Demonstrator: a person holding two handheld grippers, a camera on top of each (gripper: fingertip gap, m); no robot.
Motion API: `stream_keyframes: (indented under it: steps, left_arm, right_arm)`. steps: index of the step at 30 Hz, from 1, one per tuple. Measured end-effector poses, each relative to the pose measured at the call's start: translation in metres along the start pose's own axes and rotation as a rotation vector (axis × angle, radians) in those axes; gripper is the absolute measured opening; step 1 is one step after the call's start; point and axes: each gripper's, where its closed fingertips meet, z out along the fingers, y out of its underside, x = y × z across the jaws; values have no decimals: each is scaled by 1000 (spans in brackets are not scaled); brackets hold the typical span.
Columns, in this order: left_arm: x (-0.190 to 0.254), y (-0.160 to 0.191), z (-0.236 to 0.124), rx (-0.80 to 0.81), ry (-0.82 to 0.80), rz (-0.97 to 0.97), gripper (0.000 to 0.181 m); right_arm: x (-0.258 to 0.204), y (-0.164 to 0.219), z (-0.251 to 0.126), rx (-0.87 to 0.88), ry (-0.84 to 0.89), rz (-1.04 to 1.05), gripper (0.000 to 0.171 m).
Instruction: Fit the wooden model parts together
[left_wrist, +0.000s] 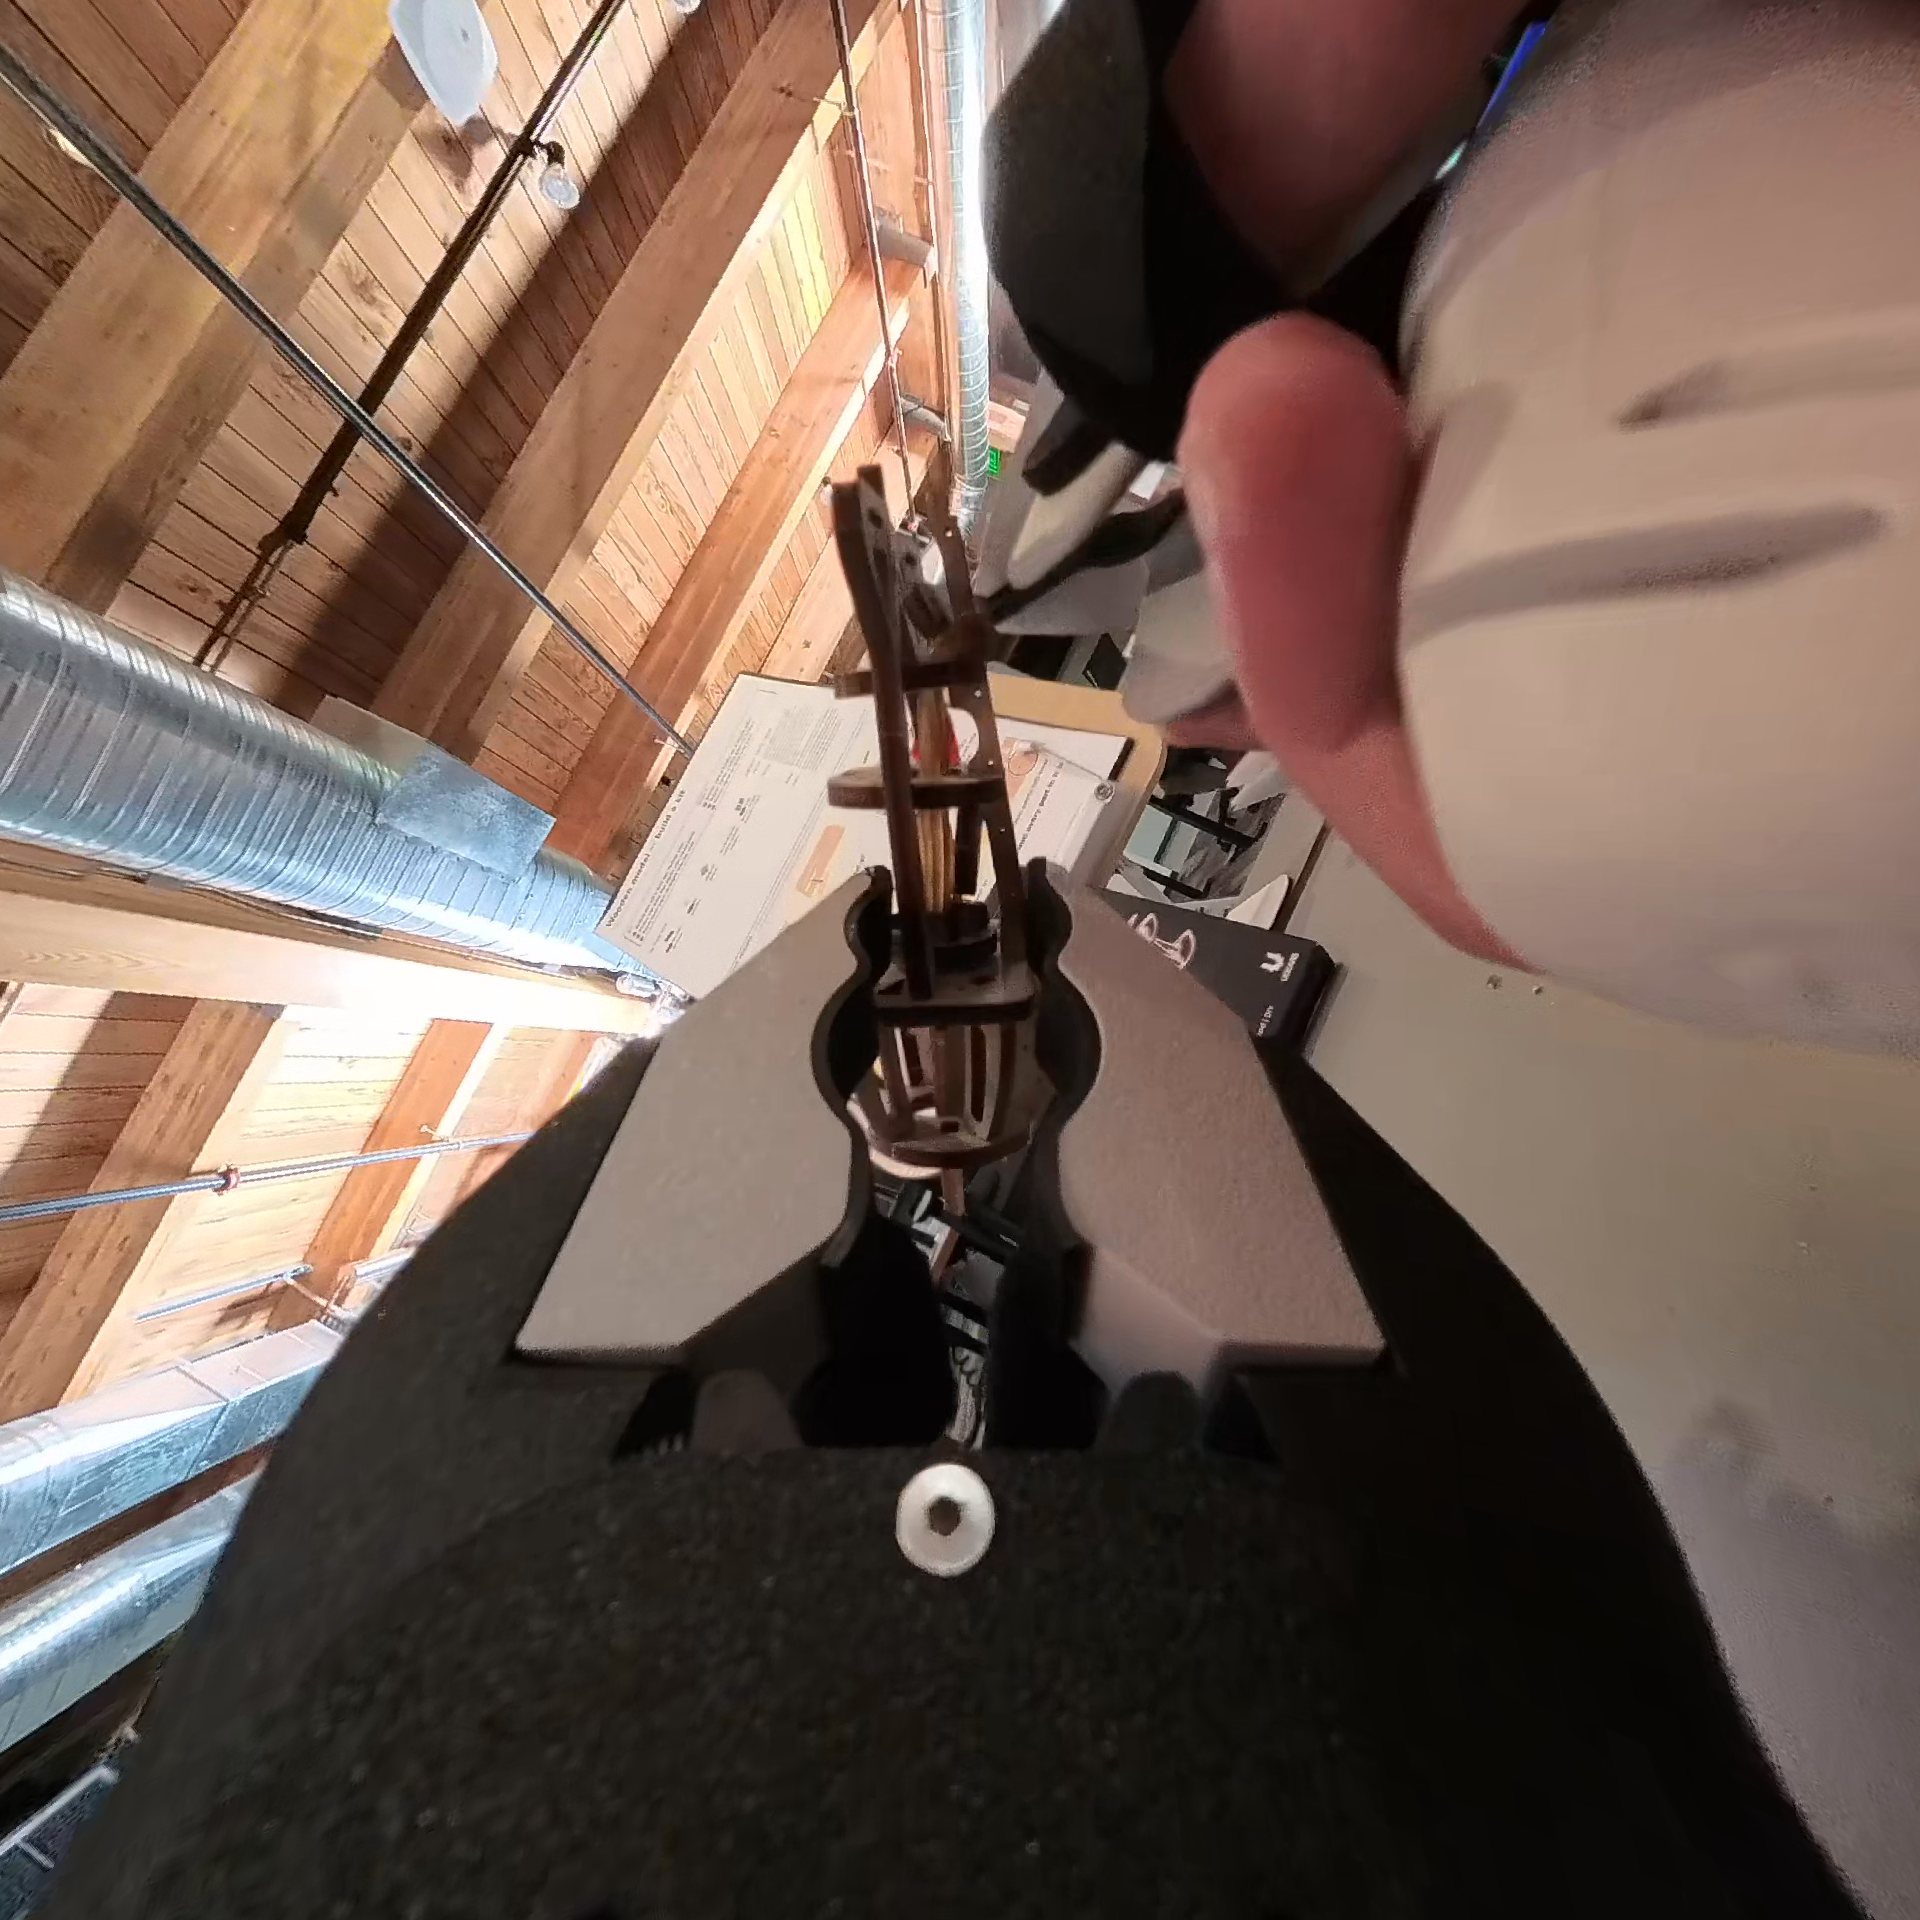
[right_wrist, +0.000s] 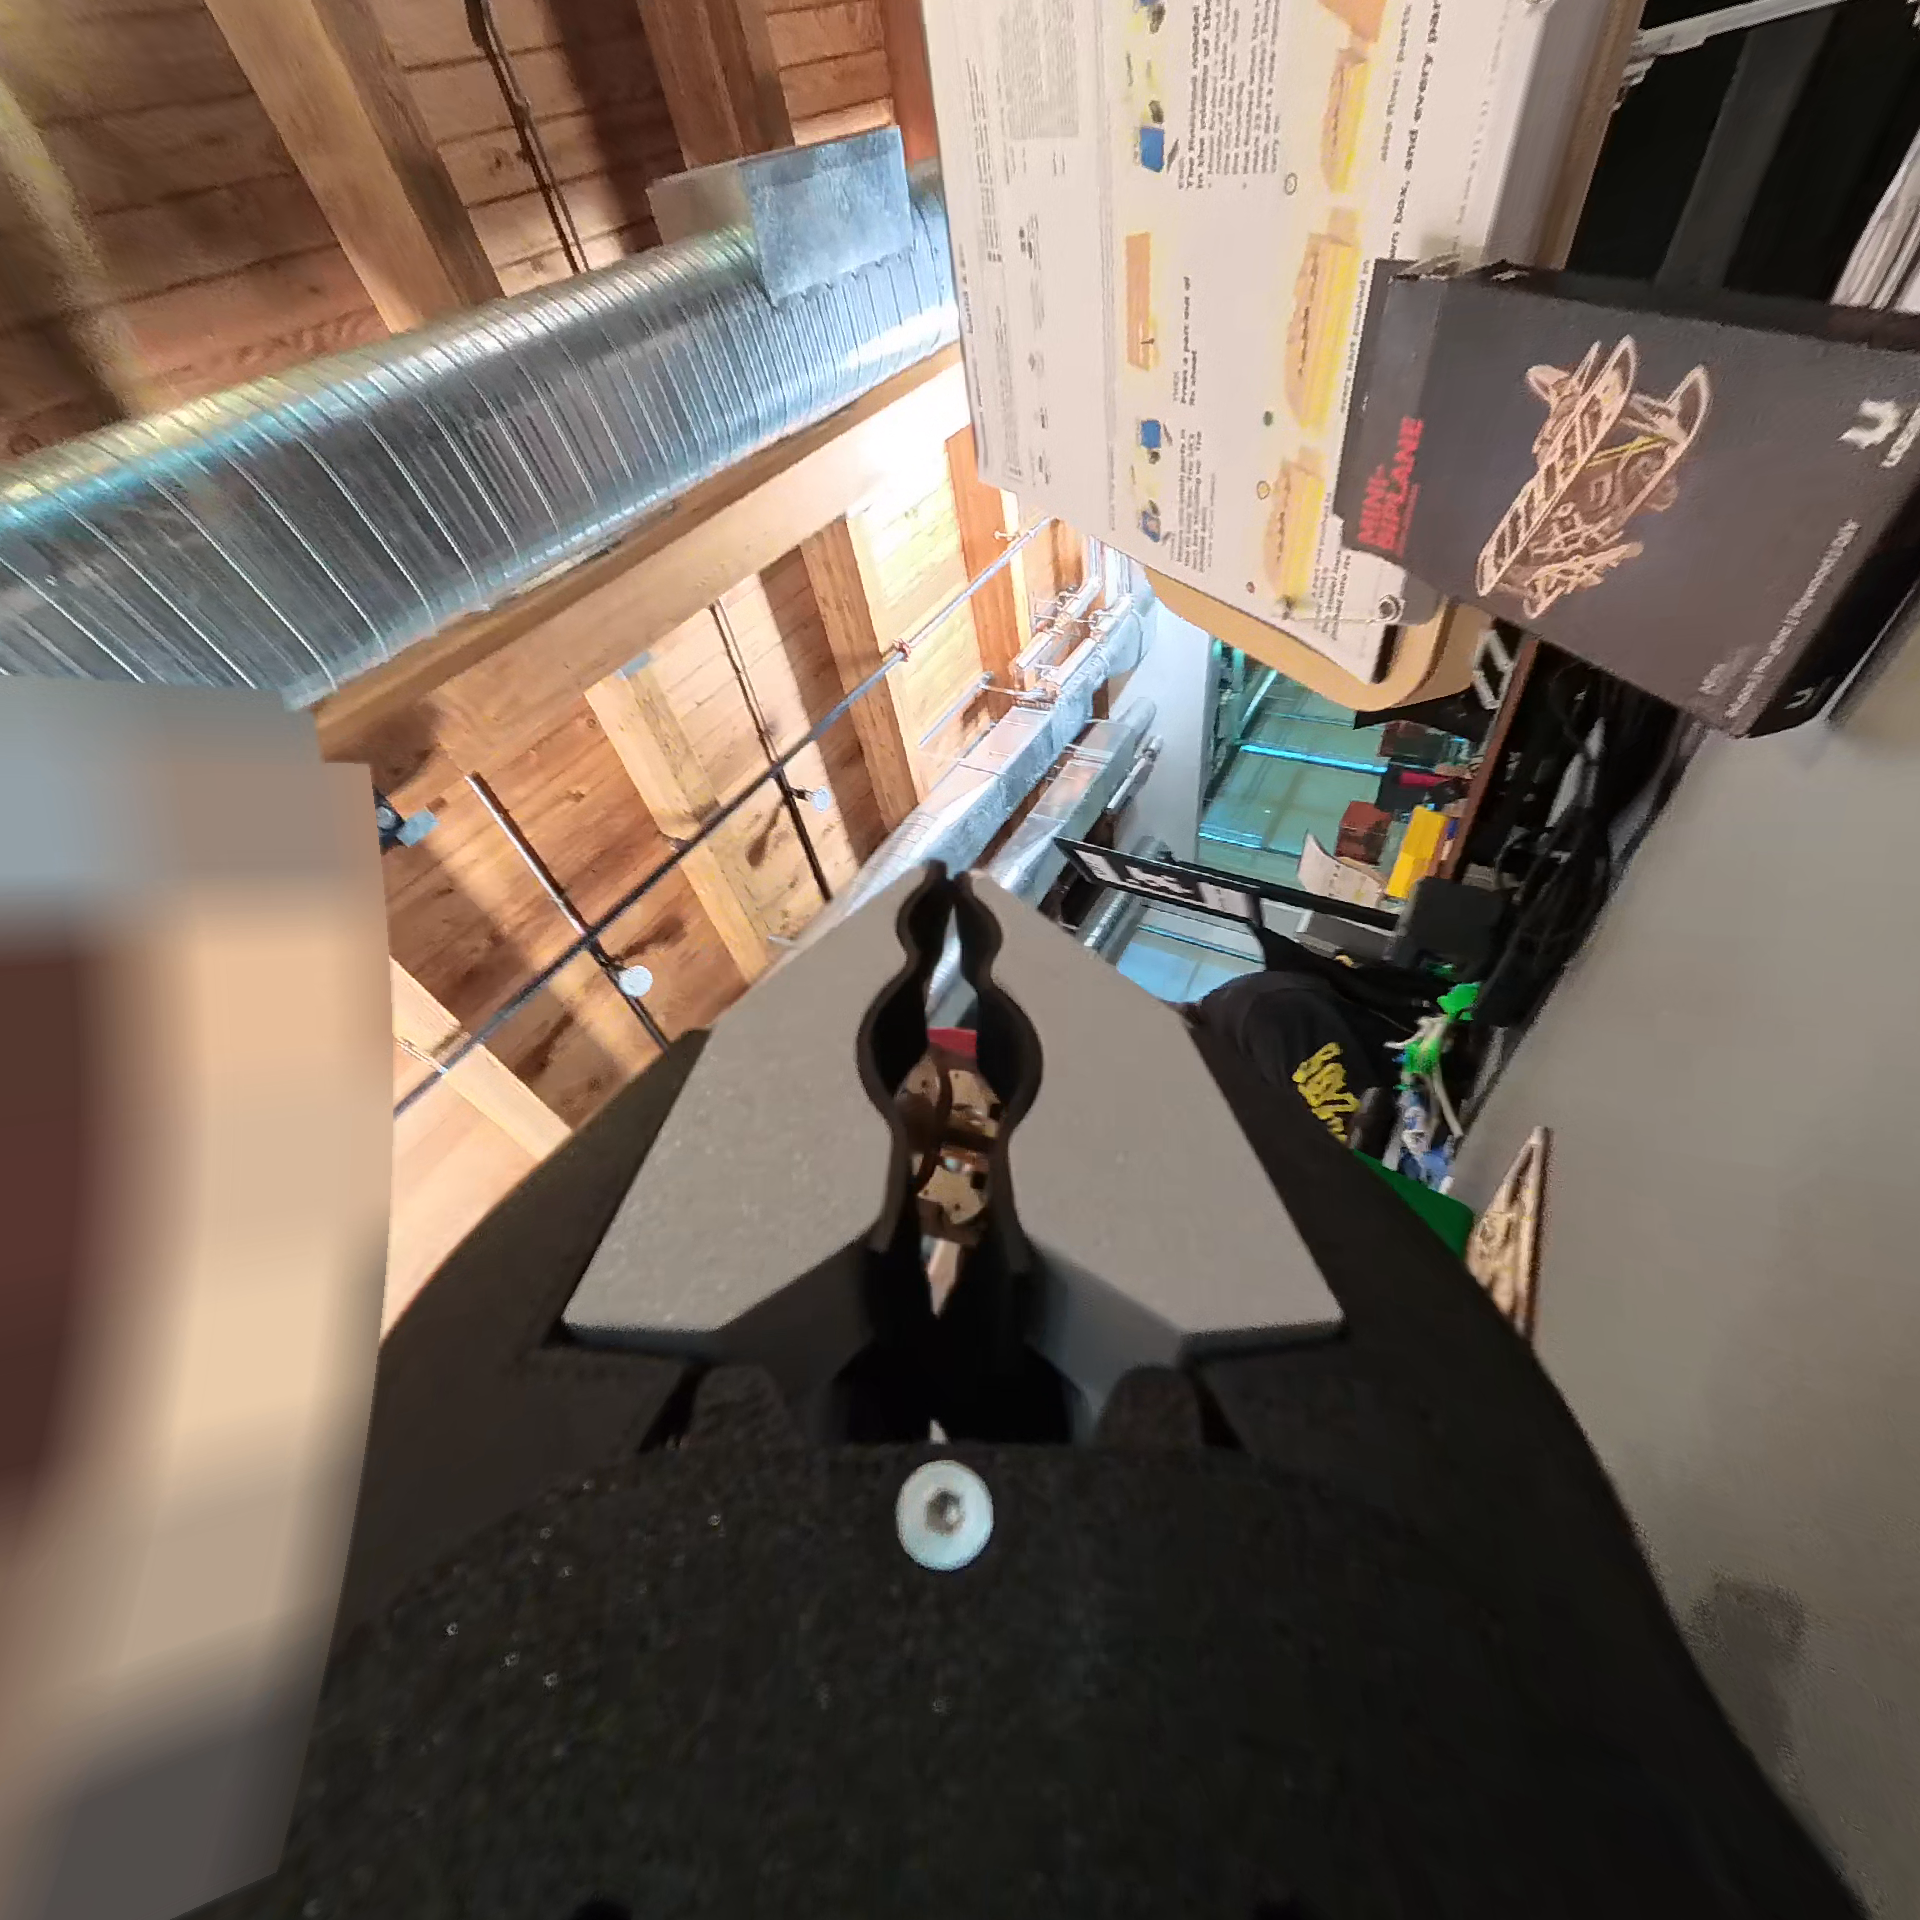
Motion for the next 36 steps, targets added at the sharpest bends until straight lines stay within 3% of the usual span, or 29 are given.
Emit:
stream_keyframes:
  steps: [8, 22, 36]
  left_arm:
    - [-4, 0, -1, -1, -7, -13, 22]
    - [2, 2, 2, -15, 27, -31, 22]
    - [4, 2, 3, -21, 61, -86, 22]
  right_arm:
    - [-2, -2, 2, -58, 38, -236, 0]
    - [10, -3, 0, -148, 117, -423, 0]
    - [10, 5, -5, -373, 298, -1170, 0]
